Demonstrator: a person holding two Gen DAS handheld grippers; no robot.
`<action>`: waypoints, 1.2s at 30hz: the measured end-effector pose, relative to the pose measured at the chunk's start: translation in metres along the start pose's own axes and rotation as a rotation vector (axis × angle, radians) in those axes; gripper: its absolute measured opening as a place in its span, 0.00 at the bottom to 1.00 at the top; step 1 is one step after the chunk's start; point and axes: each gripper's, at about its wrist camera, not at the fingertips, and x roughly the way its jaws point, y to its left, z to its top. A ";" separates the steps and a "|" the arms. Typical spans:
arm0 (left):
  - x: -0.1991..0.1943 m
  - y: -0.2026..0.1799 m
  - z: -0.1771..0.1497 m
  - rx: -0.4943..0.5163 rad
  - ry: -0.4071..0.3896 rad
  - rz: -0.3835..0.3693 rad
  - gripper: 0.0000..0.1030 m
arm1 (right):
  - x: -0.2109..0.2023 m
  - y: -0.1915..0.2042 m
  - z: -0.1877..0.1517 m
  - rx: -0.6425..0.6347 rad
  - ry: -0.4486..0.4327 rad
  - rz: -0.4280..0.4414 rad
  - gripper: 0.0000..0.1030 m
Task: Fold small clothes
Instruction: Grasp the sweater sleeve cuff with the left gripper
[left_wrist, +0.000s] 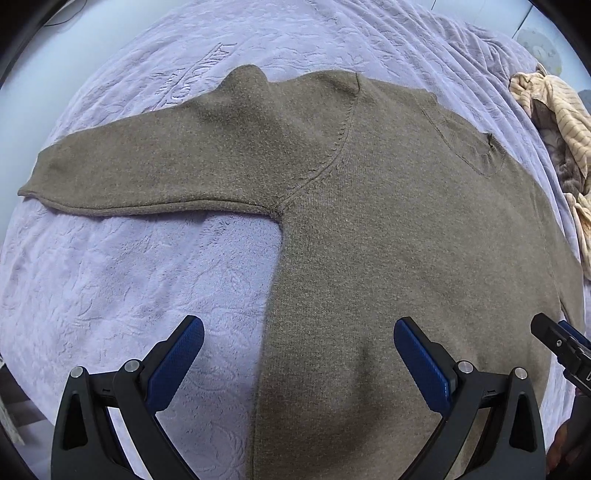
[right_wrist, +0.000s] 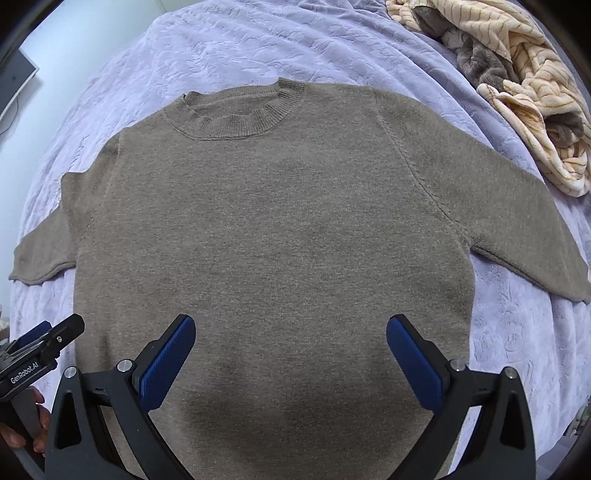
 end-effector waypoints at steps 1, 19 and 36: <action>0.000 0.002 0.001 -0.006 0.003 -0.011 1.00 | -0.001 0.001 0.000 -0.004 -0.001 -0.001 1.00; 0.005 0.032 0.013 -0.054 -0.006 -0.032 1.00 | 0.004 0.039 0.007 -0.054 0.010 -0.007 1.00; -0.010 0.226 0.051 -0.423 -0.323 -0.122 1.00 | 0.015 0.105 0.009 -0.202 0.050 0.075 1.00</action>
